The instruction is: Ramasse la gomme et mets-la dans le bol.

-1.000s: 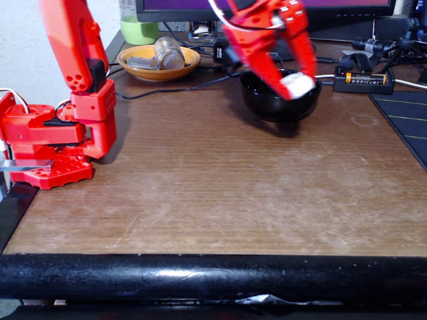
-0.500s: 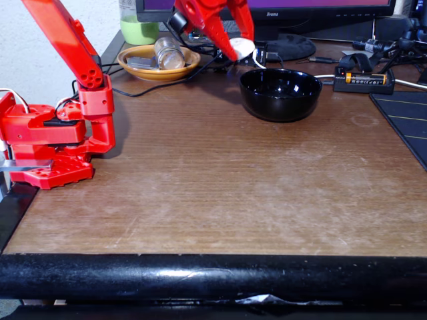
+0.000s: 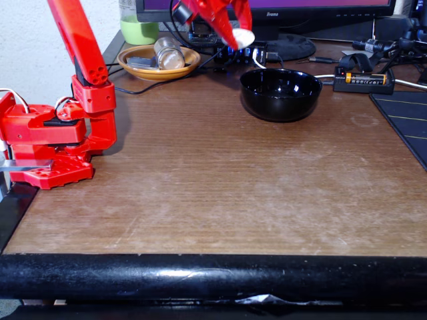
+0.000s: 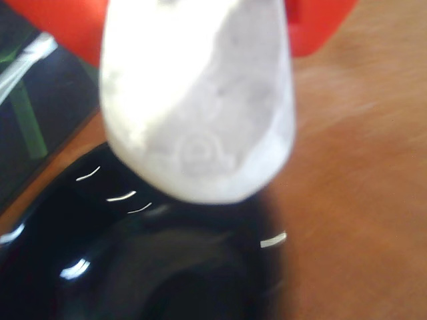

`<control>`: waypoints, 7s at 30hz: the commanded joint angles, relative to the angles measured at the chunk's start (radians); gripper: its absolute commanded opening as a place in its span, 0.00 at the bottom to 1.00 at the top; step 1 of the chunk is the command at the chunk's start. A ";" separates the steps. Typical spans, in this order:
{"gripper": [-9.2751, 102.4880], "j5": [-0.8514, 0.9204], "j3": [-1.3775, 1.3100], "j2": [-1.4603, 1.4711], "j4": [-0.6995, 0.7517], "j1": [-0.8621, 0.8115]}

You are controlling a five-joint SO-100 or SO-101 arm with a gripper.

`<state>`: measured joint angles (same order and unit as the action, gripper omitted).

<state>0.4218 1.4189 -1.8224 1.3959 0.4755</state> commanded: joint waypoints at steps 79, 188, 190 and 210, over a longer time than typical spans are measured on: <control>0.03 -0.023 -0.008 -0.261 0.020 -0.583; 0.03 -0.195 1.684 -1.506 -0.204 -0.483; 0.03 -0.195 1.684 -1.506 -0.204 -0.483; 0.03 -0.195 1.684 -1.506 -0.204 -0.483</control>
<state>0.2332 3.0741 -3.3318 1.2026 -0.0123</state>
